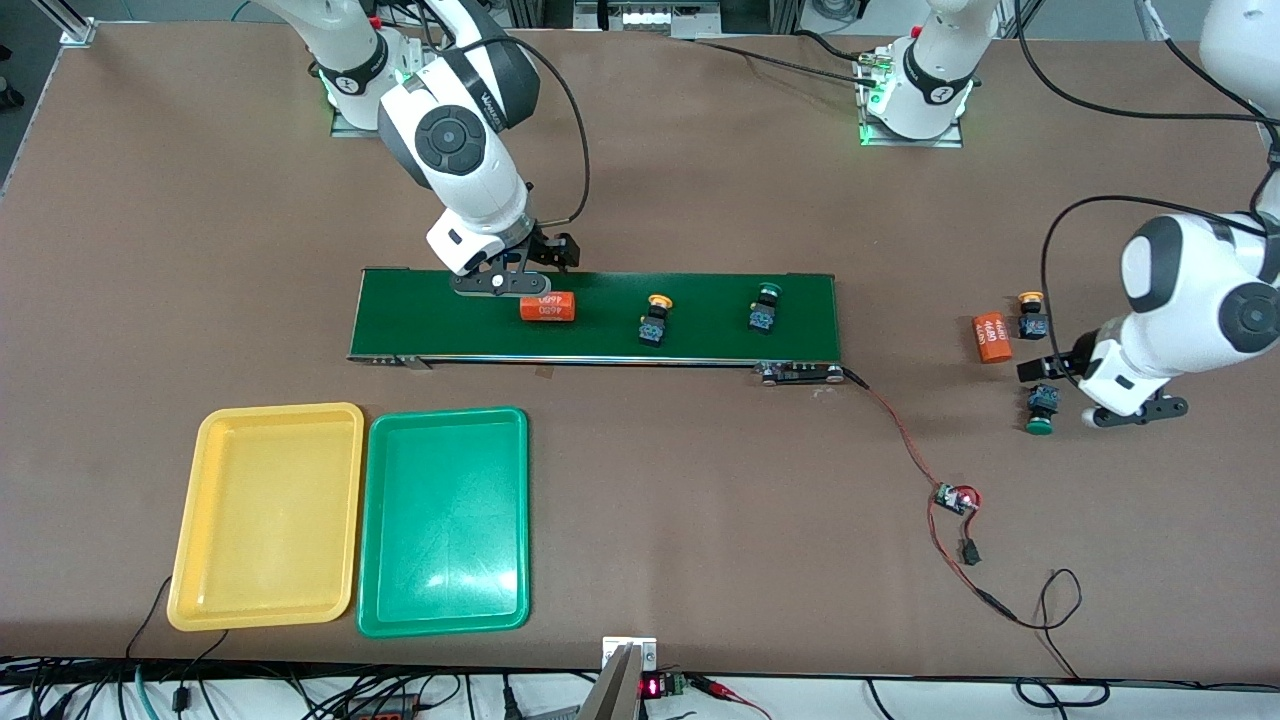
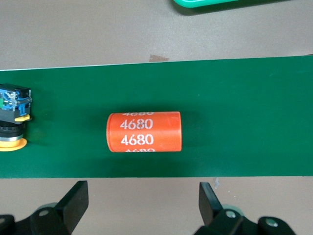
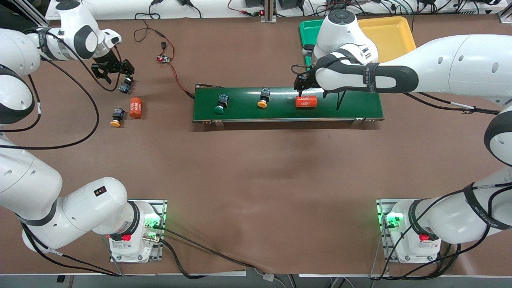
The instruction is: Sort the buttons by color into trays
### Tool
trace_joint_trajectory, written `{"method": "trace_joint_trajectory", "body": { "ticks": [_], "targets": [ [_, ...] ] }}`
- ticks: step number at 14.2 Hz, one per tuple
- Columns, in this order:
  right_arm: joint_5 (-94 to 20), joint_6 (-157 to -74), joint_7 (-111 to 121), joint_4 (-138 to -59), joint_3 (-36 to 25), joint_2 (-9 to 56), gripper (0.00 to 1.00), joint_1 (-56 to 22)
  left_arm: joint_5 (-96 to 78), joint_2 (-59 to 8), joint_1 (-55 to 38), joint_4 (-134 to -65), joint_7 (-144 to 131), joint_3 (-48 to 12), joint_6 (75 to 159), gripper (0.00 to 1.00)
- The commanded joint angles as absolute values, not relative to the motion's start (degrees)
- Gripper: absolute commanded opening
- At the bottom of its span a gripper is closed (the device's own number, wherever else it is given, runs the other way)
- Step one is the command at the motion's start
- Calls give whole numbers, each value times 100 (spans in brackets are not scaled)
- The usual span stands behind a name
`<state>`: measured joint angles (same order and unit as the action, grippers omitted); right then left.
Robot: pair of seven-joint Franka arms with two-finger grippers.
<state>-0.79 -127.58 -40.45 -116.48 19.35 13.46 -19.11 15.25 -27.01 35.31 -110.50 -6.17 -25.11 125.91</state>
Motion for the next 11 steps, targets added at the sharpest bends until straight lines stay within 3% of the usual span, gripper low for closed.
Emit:
{"method": "trace_joint_trajectory", "body": {
  "ticks": [1,11],
  "targets": [
    [26,-12762,-4105,-11566,1934,1380,100,-1969,1635,-3137,3568,-10530,-54,-2575,12516,100],
    [307,-13061,-4621,-11119,1925,2021,100,-2100,1617,-4007,3586,-9756,2100,-2549,12778,100]
  ]
}}
